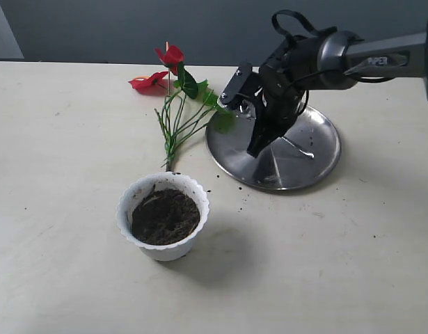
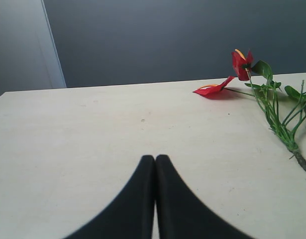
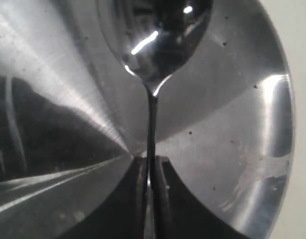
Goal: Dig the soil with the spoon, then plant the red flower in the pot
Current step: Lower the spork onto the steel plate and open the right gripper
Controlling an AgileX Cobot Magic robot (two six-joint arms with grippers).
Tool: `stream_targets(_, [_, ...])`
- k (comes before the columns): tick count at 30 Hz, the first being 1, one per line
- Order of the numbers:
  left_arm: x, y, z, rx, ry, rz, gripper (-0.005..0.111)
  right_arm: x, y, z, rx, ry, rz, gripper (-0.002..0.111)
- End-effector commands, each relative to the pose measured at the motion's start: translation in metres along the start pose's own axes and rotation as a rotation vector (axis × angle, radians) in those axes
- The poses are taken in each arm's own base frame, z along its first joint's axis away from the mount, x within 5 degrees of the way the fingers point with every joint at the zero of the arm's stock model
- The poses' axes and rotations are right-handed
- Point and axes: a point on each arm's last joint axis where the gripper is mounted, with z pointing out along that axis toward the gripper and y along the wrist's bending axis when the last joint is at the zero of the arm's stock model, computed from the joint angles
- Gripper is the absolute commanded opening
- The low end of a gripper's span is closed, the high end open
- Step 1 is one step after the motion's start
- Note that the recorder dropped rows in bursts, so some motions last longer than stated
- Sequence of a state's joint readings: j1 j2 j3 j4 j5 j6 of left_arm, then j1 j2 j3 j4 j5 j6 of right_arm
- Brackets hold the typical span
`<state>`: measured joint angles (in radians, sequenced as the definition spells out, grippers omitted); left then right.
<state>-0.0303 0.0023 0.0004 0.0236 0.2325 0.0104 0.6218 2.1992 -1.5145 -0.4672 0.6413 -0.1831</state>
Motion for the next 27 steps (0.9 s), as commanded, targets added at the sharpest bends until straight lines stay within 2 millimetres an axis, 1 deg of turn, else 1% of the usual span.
stream_targets(1, [0.0,0.0,0.0,0.002,-0.003,0.0,0.0,-0.002,-0.001,0.017,-0.006,0.051,-0.001,0.0])
stream_targets(4, [0.0,0.0,0.0,0.002,-0.003,0.0,0.0,-0.001,0.0,0.023,-0.012,0.074,-0.002,0.0])
stream_targets(9, [0.0,0.0,0.0,0.002,-0.003,0.0,0.0,-0.001,0.001,0.024,-0.013,0.075,-0.003,0.0])
stream_targets(10, [0.0,0.0,0.0,0.002,-0.003,0.0,0.0,-0.001,0.001,0.024,-0.013,0.075,-0.003,0.003])
stream_targets(14, [0.0,0.0,0.0,0.002,-0.003,0.0,0.0,-0.001,0.0,0.024,-0.009,0.082,0.017,0.023])
stream_targets(17, [0.0,0.0,0.0,0.002,-0.003,0.0,0.0,-0.001,-0.005,0.018,0.025,0.088,0.056,0.037])
stream_targets(19, [0.0,0.0,0.0,0.002,-0.003,0.0,0.0,-0.004,-0.012,0.008,0.056,0.068,0.145,0.042])
stream_targets(21, [0.0,0.0,0.0,0.002,-0.003,0.0,0.0,-0.01,-0.023,-0.009,0.088,0.026,0.234,0.042])
stream_targets(23, [0.0,0.0,0.0,0.002,-0.003,0.0,0.0,-0.018,-0.031,-0.03,0.084,-0.044,0.29,0.042])
stream_targets(25, [0.0,0.0,0.0,0.002,-0.003,0.0,0.0,-0.028,-0.037,-0.053,0.043,-0.132,0.373,0.042])
stream_targets(27, [0.0,0.0,0.0,0.002,-0.003,0.0,0.0,-0.038,-0.039,-0.072,-0.03,-0.213,0.441,0.042])
